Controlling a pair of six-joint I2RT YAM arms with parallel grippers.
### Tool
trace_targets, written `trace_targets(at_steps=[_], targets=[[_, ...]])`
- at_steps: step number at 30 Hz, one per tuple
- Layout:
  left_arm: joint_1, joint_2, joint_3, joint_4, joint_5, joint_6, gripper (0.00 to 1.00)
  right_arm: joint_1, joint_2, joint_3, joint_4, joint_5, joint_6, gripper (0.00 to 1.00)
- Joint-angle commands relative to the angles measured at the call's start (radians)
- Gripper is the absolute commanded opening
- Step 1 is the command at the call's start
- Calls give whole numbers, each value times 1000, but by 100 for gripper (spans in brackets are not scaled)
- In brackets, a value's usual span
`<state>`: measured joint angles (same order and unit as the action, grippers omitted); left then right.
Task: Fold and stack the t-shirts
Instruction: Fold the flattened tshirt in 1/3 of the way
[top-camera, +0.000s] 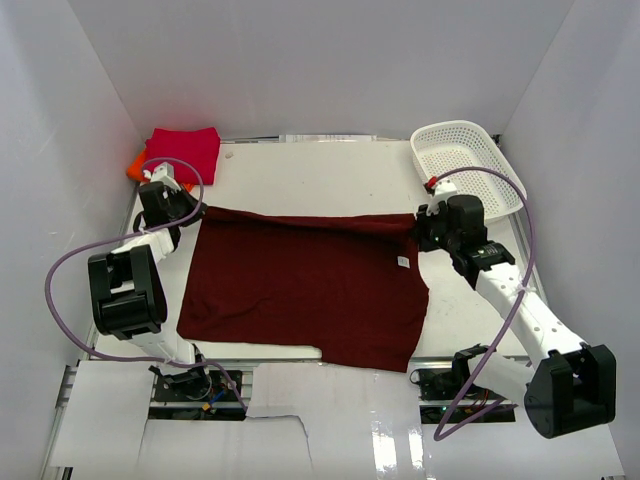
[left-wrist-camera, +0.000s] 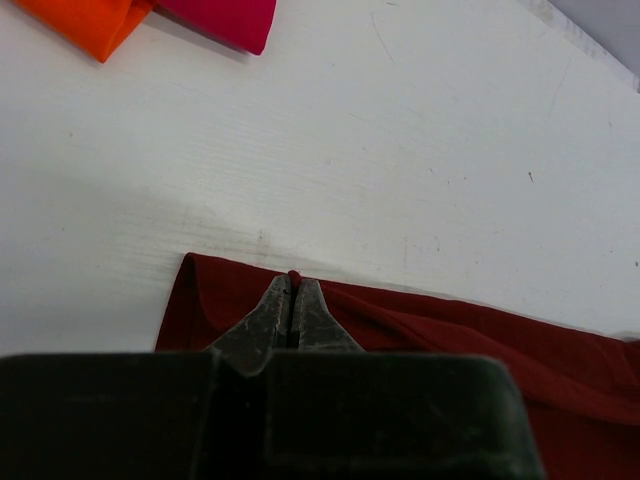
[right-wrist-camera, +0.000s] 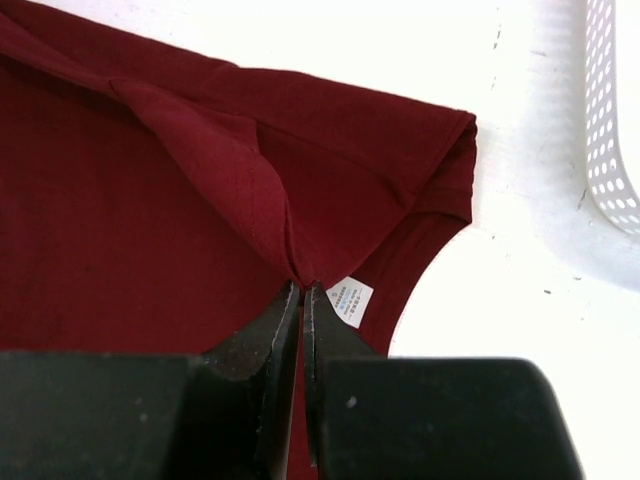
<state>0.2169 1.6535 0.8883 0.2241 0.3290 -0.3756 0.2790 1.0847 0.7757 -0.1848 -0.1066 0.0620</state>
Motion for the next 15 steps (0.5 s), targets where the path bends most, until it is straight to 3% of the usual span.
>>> trace_targets(at_steps=[1, 15], targets=[[9, -64, -14, -2, 12, -3, 0, 9, -26, -18, -7, 15, 12, 8], [9, -64, -49, -61, 18, -23, 0, 15, 38, -21, -71, 18, 41, 8]])
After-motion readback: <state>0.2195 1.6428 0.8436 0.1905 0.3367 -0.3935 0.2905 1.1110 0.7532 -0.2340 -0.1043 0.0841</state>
